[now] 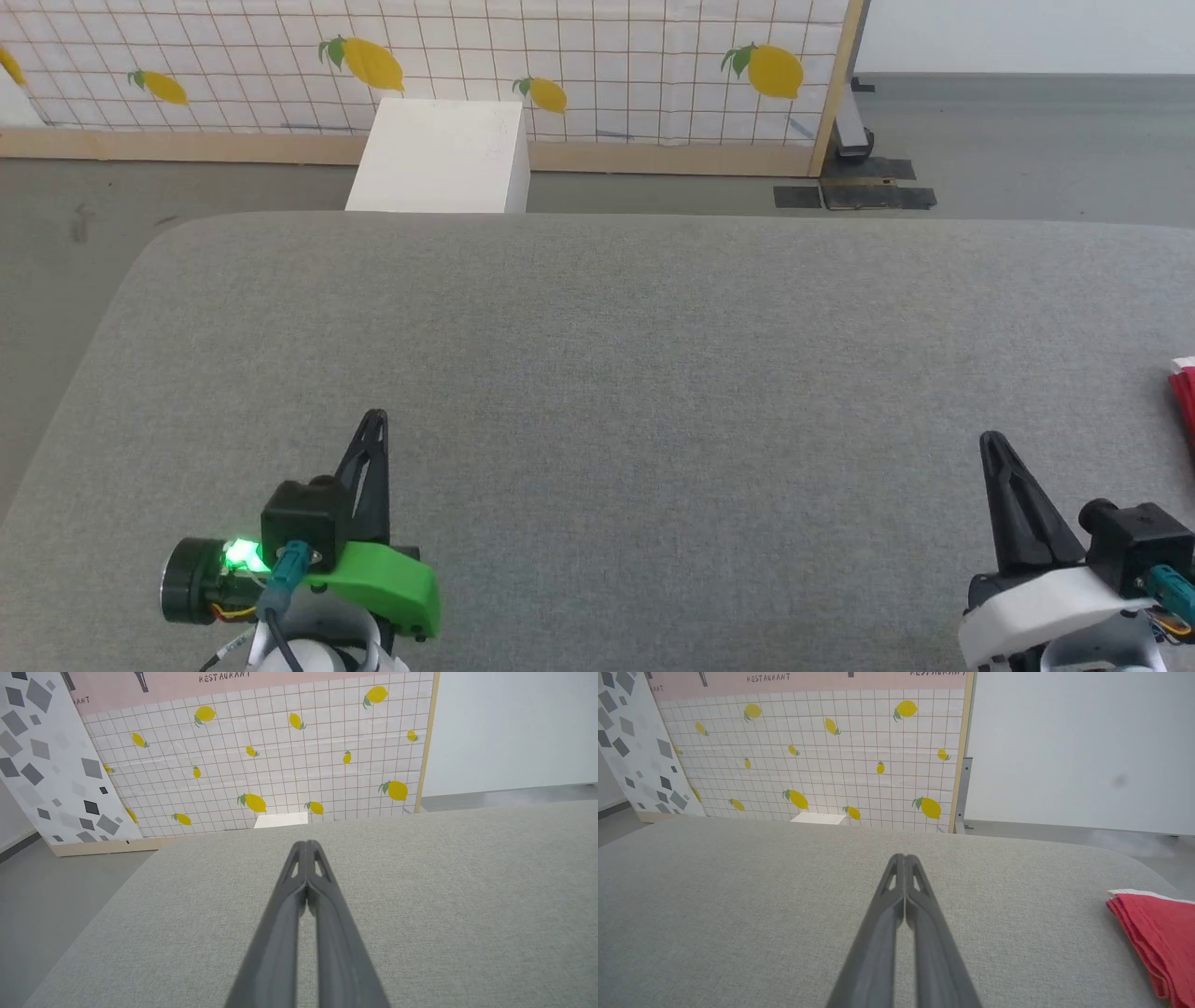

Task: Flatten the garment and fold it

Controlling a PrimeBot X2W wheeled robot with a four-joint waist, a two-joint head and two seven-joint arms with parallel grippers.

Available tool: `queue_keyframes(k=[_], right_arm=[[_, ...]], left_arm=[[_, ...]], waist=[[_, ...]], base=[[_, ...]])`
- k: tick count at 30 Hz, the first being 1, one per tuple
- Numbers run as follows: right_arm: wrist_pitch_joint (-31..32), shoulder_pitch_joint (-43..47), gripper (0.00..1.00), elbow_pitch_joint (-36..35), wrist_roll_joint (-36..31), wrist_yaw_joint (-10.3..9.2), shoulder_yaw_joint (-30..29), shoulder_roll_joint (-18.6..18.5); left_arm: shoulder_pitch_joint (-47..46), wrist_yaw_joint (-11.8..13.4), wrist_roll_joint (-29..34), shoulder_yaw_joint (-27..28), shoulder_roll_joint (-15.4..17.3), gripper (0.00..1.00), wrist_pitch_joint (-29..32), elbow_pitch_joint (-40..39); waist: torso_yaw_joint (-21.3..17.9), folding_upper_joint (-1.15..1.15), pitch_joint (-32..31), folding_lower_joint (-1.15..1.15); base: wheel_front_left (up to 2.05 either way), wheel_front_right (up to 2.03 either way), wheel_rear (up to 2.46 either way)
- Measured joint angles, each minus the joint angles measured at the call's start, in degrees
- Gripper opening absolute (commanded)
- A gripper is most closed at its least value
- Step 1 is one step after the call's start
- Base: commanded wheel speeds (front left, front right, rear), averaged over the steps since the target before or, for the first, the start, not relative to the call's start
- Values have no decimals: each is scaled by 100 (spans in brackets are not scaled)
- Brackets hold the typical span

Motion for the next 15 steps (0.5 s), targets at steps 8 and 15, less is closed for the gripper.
queue_keyframes(k=[8, 15], right_arm=[[59, -16, 0, 3, -56, 0, 42, 25], [104, -63, 0, 7, -115, 0, 79, 49]], left_arm=[[20, -132, 160, 216, -154, 0, 91, 1], [49, -278, 247, 401, -299, 0, 148, 4]], waist=[[-14, 0, -8, 0], [-25, 0, -15, 0]], base=[[0, 0, 0], [0, 0, 0]])
